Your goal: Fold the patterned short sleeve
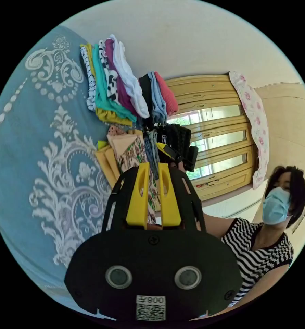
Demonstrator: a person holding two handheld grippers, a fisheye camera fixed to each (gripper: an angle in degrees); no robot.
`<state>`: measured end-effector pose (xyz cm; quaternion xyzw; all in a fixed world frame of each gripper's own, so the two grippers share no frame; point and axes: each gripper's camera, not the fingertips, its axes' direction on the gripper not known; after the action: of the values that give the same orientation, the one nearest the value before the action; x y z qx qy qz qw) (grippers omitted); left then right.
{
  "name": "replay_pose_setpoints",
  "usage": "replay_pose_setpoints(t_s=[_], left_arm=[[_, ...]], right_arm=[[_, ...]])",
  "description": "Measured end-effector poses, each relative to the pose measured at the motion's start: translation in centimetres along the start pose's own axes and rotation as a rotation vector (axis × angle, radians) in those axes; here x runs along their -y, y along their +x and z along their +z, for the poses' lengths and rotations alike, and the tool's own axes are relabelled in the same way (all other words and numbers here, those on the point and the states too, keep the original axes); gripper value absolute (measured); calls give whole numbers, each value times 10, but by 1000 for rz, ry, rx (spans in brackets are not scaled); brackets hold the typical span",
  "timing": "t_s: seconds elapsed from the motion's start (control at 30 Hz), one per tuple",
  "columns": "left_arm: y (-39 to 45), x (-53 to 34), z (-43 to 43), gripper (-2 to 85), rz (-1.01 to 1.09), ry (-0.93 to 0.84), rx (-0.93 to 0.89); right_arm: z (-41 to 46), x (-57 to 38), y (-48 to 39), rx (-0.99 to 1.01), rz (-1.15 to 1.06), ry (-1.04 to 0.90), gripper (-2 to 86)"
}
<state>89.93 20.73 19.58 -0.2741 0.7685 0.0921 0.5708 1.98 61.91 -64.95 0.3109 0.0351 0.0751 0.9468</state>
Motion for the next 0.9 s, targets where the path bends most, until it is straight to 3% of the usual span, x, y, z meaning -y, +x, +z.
replay_pose_setpoints(t_s=[0.1,0.27,0.6,0.7,0.9], left_arm=[[-6,-63,-9,34,-63,-76,41],[-6,-149,-26,18,-191,-105,65],[17,-162,-16,6,-176,-99,2],[25,-163,-14,4,-160,-96,-18],[42,-181,-18,2,-175,-70,-41]], right_arm=[[33,-50,-54,-93,-63,-65,58],[86,-56,-104,-119,-104,-121,70],[193,-23,-166,-241,-132,-232,76],[203,-34,-171,-305,-126,-229,50],[173,-53,-170,-222,-55,-133,15]])
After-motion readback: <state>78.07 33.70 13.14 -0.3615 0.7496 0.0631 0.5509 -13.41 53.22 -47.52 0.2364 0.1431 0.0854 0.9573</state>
